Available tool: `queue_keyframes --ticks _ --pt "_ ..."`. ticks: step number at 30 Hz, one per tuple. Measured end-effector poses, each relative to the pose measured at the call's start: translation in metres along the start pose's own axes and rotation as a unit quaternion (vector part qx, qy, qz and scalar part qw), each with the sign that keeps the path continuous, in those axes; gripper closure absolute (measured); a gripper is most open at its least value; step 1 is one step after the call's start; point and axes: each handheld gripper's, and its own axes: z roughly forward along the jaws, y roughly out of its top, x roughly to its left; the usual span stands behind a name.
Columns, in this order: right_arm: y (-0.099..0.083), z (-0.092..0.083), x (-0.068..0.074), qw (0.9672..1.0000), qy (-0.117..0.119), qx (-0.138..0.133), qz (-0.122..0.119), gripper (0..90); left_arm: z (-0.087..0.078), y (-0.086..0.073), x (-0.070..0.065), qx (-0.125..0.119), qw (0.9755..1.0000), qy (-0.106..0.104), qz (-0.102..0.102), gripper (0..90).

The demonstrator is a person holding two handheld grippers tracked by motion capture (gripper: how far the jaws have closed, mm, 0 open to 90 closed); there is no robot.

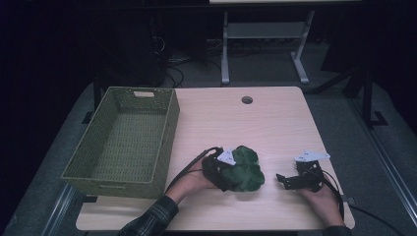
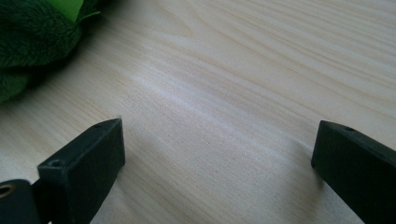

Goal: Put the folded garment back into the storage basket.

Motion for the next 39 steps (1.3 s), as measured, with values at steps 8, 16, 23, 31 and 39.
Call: queue_keyframes --ticks 8,16,23,31,39 --pt "0.000 0.000 0.000 1.0000 0.000 0.000 0.001 2.5 -0.005 0.002 -0.002 0.011 0.9999 -0.006 -0.002 42.1" --pt "0.000 0.000 0.000 1.0000 -0.001 0.000 0.001 2.5 -0.009 0.005 -0.001 0.030 0.9992 -0.016 -0.022 69.3" --pt "0.000 0.000 0.000 1.0000 -0.001 0.000 0.001 2.5 -0.012 0.006 -0.002 0.039 0.9986 -0.020 -0.030 75.1" --pt "0.000 0.000 0.000 1.0000 -0.001 0.000 0.001 2.5 -0.018 0.011 -0.004 0.032 0.9988 -0.025 -0.027 77.0" --pt "0.000 0.000 0.000 1.0000 -0.001 0.000 0.001 2.5 -0.040 0.020 -0.005 0.009 0.9991 -0.019 -0.038 77.0"
